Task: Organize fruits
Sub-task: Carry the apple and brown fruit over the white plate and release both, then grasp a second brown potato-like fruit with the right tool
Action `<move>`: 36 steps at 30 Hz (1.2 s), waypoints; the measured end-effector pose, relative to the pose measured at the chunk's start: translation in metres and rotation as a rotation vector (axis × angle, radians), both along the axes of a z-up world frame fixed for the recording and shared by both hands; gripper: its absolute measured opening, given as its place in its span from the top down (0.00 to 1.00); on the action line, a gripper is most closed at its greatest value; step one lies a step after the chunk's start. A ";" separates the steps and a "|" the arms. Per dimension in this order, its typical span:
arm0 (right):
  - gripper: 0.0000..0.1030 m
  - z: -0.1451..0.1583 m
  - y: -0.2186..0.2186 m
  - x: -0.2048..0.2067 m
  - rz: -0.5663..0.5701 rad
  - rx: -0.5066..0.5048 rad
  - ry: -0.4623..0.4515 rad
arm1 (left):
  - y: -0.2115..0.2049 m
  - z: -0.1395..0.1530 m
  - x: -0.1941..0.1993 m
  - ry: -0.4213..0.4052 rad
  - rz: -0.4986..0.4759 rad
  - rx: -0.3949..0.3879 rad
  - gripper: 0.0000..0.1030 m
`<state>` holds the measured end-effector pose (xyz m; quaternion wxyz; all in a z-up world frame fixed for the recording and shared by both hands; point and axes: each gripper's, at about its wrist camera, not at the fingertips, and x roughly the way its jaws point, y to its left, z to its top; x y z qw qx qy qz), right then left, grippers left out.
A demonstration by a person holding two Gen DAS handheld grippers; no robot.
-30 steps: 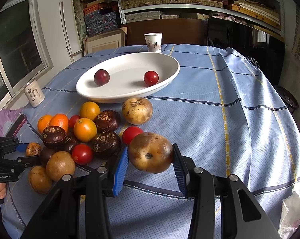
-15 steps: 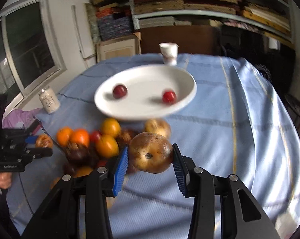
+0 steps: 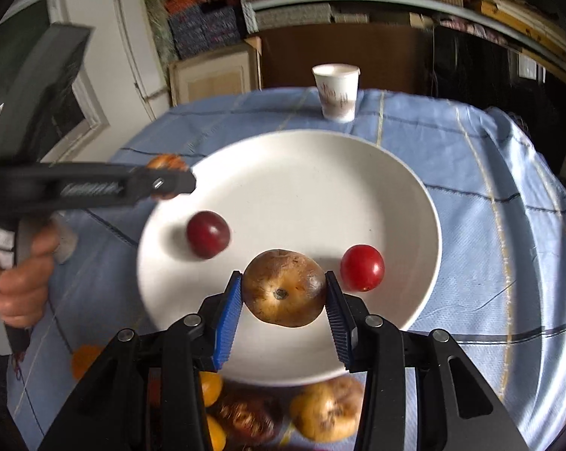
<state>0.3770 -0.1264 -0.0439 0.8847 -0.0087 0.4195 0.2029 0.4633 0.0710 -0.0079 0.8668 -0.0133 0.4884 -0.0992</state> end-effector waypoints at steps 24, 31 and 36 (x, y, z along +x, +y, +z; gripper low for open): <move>0.43 0.017 -0.090 -0.071 -0.102 0.189 -0.105 | 0.019 0.028 -0.155 -0.218 0.069 0.111 0.07; 0.43 -0.017 -0.086 -0.081 -0.092 0.167 -0.041 | 0.038 -0.005 -0.217 -0.230 0.113 0.046 0.05; 0.43 -0.015 -0.072 -0.086 -0.080 0.097 -0.098 | 0.052 -0.012 -0.226 -0.209 0.141 -0.044 0.05</move>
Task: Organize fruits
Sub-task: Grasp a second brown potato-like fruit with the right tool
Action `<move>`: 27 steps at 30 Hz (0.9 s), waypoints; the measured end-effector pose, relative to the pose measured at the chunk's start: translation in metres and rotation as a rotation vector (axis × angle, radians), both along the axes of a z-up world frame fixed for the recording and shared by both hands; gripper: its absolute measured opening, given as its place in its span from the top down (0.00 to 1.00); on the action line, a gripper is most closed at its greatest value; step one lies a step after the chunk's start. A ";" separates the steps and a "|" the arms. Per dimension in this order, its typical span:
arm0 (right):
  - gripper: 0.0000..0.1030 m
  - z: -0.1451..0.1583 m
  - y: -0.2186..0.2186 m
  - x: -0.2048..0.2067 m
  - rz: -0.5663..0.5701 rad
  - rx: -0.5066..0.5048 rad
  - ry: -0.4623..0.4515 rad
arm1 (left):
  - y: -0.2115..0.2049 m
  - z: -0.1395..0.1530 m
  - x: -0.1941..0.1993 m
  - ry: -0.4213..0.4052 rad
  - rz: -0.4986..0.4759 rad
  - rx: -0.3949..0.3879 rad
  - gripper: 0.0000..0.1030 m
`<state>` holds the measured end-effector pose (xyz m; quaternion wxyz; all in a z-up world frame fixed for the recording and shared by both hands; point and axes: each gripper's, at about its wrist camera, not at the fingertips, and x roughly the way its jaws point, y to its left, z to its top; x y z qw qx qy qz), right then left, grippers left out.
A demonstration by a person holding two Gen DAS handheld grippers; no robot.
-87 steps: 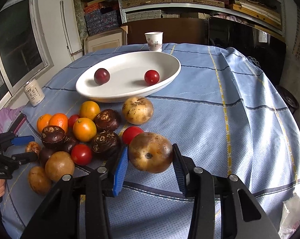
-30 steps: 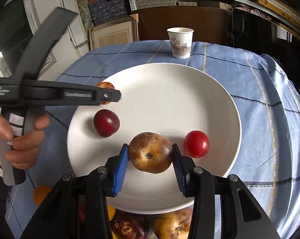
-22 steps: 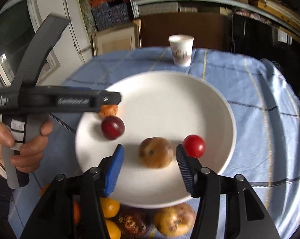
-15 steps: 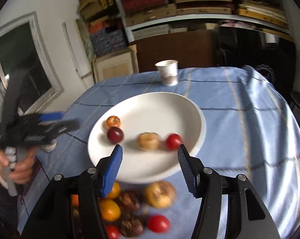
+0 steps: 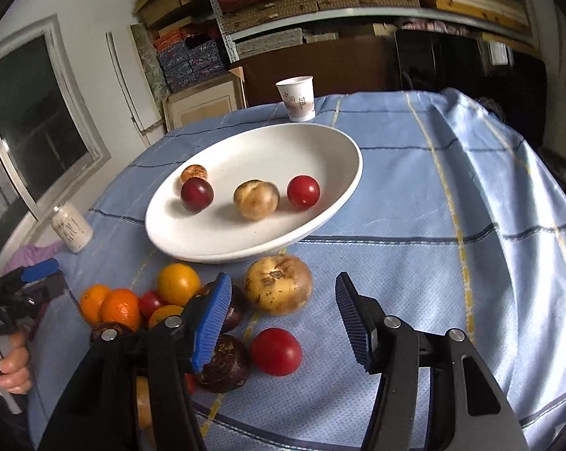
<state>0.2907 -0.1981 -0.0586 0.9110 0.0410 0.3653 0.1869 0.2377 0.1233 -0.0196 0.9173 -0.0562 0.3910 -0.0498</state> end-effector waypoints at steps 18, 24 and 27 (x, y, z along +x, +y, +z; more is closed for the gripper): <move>0.43 -0.011 0.022 0.015 0.015 -0.066 0.021 | -0.005 -0.003 -0.004 0.023 -0.016 -0.013 0.05; 0.43 -0.014 0.023 0.018 0.001 -0.066 0.035 | -0.005 -0.003 -0.005 0.021 -0.014 -0.004 0.05; 0.43 -0.015 0.023 0.021 -0.006 -0.063 0.044 | -0.006 -0.004 -0.006 0.021 -0.015 0.001 0.05</move>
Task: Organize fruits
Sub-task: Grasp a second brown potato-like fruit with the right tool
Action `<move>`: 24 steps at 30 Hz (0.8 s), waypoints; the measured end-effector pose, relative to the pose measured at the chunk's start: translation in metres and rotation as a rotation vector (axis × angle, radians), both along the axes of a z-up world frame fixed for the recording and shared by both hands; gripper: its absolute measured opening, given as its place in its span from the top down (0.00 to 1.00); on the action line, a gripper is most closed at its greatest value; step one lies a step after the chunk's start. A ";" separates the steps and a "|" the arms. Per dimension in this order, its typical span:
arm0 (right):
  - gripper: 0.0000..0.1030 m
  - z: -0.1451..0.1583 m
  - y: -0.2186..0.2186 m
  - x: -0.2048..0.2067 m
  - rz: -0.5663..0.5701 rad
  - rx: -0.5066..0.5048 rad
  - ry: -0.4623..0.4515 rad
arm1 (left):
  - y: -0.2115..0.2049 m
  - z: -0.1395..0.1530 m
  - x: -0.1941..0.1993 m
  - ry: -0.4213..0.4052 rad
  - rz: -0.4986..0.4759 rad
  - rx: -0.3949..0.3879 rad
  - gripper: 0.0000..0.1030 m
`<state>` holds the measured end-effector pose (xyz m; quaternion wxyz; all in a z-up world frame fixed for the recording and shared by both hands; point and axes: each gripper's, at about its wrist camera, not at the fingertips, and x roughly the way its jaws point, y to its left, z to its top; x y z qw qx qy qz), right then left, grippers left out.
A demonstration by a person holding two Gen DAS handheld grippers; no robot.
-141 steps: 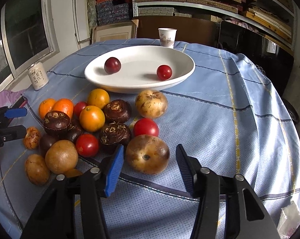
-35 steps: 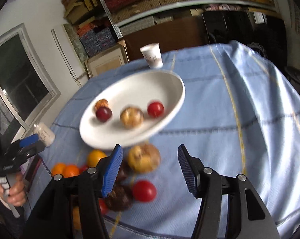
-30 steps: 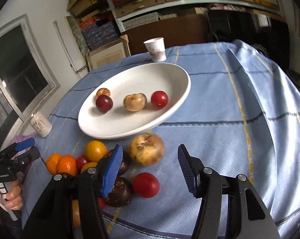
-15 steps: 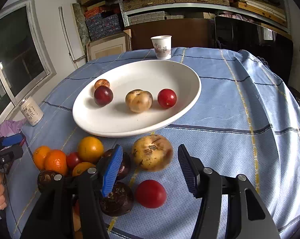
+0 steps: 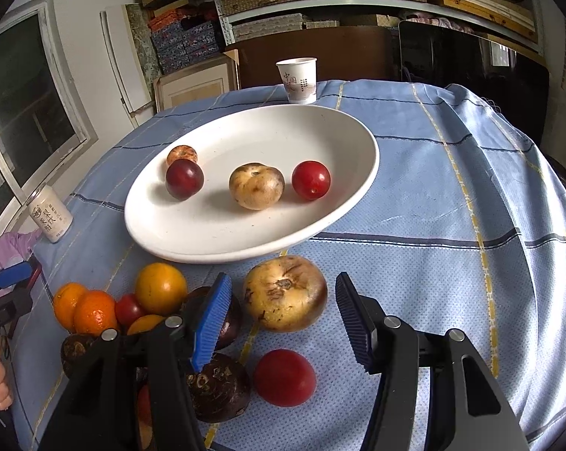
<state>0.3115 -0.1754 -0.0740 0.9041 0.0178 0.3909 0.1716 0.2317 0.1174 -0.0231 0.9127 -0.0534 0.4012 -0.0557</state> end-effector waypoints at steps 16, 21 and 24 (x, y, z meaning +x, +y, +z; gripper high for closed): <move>0.55 -0.004 -0.003 0.004 0.000 0.022 0.021 | 0.001 -0.003 0.000 0.009 -0.001 -0.002 0.05; 0.55 0.000 -0.013 -0.001 -0.026 0.067 0.021 | -0.003 -0.007 0.001 0.019 -0.025 -0.001 0.05; 0.55 0.005 -0.019 -0.005 -0.038 0.091 0.009 | -0.008 -0.011 0.002 0.022 -0.048 0.009 0.05</move>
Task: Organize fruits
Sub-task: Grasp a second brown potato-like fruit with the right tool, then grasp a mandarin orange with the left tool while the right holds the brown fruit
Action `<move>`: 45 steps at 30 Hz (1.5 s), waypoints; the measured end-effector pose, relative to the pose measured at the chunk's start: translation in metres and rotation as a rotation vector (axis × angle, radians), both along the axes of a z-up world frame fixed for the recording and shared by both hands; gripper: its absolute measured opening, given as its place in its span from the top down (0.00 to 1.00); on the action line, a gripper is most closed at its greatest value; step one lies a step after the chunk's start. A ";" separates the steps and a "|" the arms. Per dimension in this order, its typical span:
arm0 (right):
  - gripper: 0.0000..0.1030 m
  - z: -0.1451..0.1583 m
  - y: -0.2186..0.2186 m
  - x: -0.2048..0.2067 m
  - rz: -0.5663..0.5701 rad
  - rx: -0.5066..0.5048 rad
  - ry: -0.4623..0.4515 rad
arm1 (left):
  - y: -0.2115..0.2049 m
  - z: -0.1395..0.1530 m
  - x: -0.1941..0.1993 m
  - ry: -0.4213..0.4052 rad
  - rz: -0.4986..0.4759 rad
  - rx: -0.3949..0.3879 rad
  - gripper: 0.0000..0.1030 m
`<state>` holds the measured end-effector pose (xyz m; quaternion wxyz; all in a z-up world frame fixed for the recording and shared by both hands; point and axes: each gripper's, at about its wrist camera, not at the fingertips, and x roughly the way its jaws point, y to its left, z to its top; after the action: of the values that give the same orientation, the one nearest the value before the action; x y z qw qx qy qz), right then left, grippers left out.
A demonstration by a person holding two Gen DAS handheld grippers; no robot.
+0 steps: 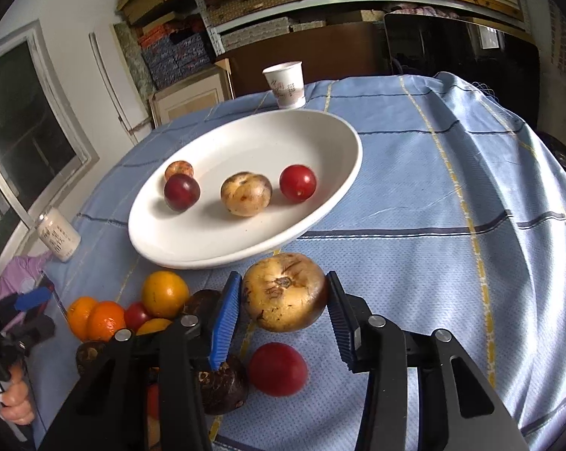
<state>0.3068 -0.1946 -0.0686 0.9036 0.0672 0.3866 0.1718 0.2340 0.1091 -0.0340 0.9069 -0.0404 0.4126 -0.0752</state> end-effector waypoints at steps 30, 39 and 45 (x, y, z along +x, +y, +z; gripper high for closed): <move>0.55 0.019 -0.009 -0.011 -0.005 0.025 -0.058 | -0.021 -0.032 0.017 0.068 -0.079 0.076 0.54; 0.55 0.020 -0.008 -0.013 -0.003 0.021 -0.071 | -0.017 -0.027 0.015 0.052 -0.059 0.068 0.55; 0.55 0.033 -0.003 -0.015 0.027 0.026 -0.126 | -0.006 0.000 0.013 -0.010 -0.058 -0.018 0.55</move>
<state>0.2913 -0.1973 -0.0354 0.9228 0.0629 0.3276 0.1928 0.2473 0.1035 -0.0340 0.9059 -0.0360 0.4085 -0.1053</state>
